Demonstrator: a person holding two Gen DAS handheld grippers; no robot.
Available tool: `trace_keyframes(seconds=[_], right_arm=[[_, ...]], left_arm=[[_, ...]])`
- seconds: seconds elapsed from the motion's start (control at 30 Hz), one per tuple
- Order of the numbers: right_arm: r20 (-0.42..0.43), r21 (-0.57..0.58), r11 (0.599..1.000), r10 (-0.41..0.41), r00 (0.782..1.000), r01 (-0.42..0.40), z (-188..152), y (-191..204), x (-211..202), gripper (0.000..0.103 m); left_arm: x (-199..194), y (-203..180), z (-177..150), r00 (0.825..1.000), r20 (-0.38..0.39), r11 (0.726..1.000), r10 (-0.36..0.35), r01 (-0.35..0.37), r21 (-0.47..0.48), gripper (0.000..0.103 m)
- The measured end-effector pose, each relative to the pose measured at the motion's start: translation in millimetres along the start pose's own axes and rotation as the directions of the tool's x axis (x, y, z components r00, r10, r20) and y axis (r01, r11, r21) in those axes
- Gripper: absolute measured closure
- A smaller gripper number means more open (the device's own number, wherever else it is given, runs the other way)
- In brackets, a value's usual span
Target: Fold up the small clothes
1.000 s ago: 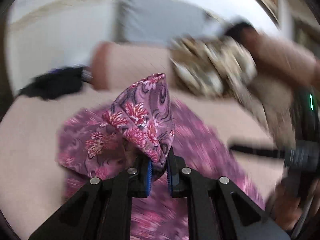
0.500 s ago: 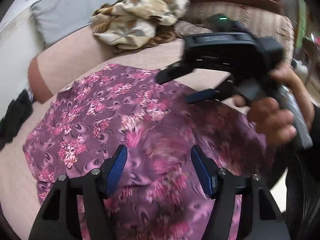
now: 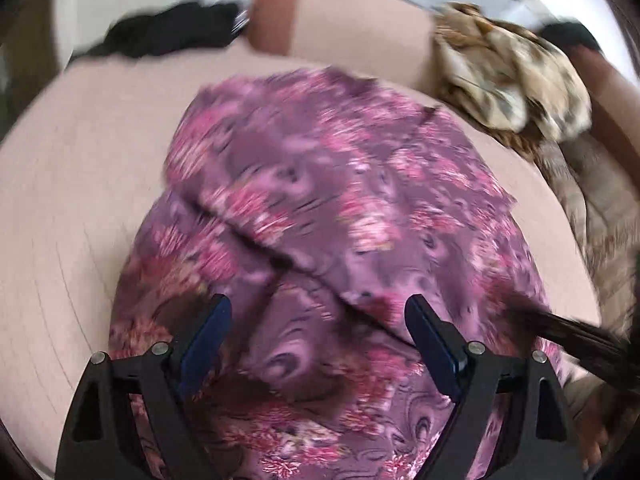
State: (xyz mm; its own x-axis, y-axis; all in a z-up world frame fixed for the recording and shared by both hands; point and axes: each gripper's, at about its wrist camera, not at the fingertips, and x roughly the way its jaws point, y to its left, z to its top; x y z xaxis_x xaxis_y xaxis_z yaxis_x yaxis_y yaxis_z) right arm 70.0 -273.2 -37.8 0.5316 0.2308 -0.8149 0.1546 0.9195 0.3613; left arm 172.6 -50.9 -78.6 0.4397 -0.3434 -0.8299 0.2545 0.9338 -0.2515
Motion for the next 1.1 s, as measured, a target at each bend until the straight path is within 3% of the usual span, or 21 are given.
trace_keyframes(seconds=[0.1, 0.17, 0.23, 0.3, 0.33, 0.4, 0.43, 0.47, 0.6, 0.63, 0.73, 0.77, 0.8, 0.9, 1.0, 1.03, 1.07, 1.1], right_arm=[[0.098, -0.022, 0.999, 0.028, 0.995, -0.026, -13.9, 9.8, -52.5, 0.093], [0.102, -0.006, 1.0, 0.017, 0.995, -0.017, -27.9, 5.9, -62.4, 0.093], [0.036, 0.0, 0.999, -0.046, 0.998, 0.046, -41.8, -4.8, -40.1, 0.093], [-0.073, 0.023, 0.998, -0.058, 0.996, 0.06, -50.8, -21.9, -10.4, 0.089], [-0.086, 0.049, 0.996, -0.068, 0.994, 0.072, -51.5, -28.8, -5.3, 0.086], [-0.025, 0.09, 0.994, -0.058, 0.998, 0.061, -46.0, -32.4, -20.6, 0.065], [0.029, 0.101, 0.994, -0.045, 0.999, 0.041, -40.6, -30.5, -34.6, 0.041], [0.069, 0.099, 0.995, -0.023, 0.997, 0.016, -32.5, -26.1, -45.9, 0.028], [0.065, 0.005, 0.99, 0.138, 0.988, -0.139, 26.7, 8.9, -52.9, 0.027], [0.048, -0.017, 0.983, 0.185, 0.982, -0.184, 48.7, 22.5, -46.5, 0.027], [-0.02, -0.059, 0.956, 0.288, 0.957, -0.289, 116.1, 61.4, -15.5, 0.027], [-0.049, -0.068, 0.945, 0.317, 0.947, -0.32, 135.7, 70.4, -0.9, 0.027], [-0.074, -0.076, 0.938, 0.332, 0.94, -0.337, 154.3, 80.0, 16.1, 0.027], [-0.153, -0.094, 0.939, 0.315, 0.937, -0.331, 202.5, 101.3, 75.1, 0.027], [-0.22, -0.075, 0.935, 0.324, 0.92, -0.347, 237.8, 115.1, 133.3, 0.027], [-0.235, -0.071, 0.936, 0.319, 0.918, -0.344, 248.3, 119.1, 152.5, 0.027], [-0.251, -0.059, 0.936, 0.322, 0.913, -0.346, 256.3, 121.8, 169.5, 0.027], [-0.267, -0.04, 0.934, 0.333, 0.904, -0.356, 263.1, 124.6, 184.9, 0.028]], left_arm=[[-5.0, 12.7, 6.2, 0.999, 0.017, 0.997, -0.037, 0.038, -0.065, 0.015], [-8.5, 16.6, 11.8, 0.998, 0.034, 0.995, -0.045, 0.048, -0.09, 0.015], [-10.6, 23.0, 16.8, 0.998, 0.043, 0.99, -0.049, 0.055, -0.132, 0.015], [-11.4, 31.6, 23.4, 0.998, 0.041, 0.985, -0.051, 0.057, -0.166, 0.015], [-16.1, 38.3, 25.4, 0.998, 0.047, 0.982, -0.044, 0.052, -0.184, 0.015], [-30.0, 59.0, 30.7, 0.997, 0.072, 0.964, -0.028, 0.046, -0.262, 0.015], [-34.5, 70.8, 34.2, 0.998, 0.064, 0.952, -0.014, 0.033, -0.305, 0.015], [-38.0, 82.9, 39.1, 0.999, 0.05, 0.938, -0.002, 0.019, -0.346, 0.015], [-35.2, 133.7, 62.1, 1.0, 0.017, 0.829, 0.002, 0.008, -0.559, 0.015], [-28.6, 139.9, 70.6, 1.0, 0.001, 0.813, -0.011, 0.01, -0.582, 0.015], [3.7, 154.1, 97.1, 0.993, -0.003, 0.771, -0.119, 0.091, -0.63, 0.015], [19.1, 160.8, 100.7, 0.986, -0.007, 0.74, -0.166, 0.12, -0.662, 0.019], [32.8, 166.0, 100.7, 0.98, -0.009, 0.708, -0.2, 0.138, -0.693, 0.029], [56.3, 170.7, 95.1, 0.968, -0.036, 0.655, -0.248, 0.141, -0.742, 0.036], [59.6, 167.1, 101.3, 0.965, 0.012, 0.671, -0.262, 0.191, -0.716, 0.036], [63.0, 170.6, 98.4, 0.962, 0.018, 0.652, -0.274, 0.199, -0.732, 0.036], [67.0, 175.6, 94.5, 0.956, 0.041, 0.608, -0.291, 0.218, -0.764, 0.037], [67.5, 178.7, 93.9, 0.951, 0.062, 0.583, -0.302, 0.235, -0.778, 0.037]])
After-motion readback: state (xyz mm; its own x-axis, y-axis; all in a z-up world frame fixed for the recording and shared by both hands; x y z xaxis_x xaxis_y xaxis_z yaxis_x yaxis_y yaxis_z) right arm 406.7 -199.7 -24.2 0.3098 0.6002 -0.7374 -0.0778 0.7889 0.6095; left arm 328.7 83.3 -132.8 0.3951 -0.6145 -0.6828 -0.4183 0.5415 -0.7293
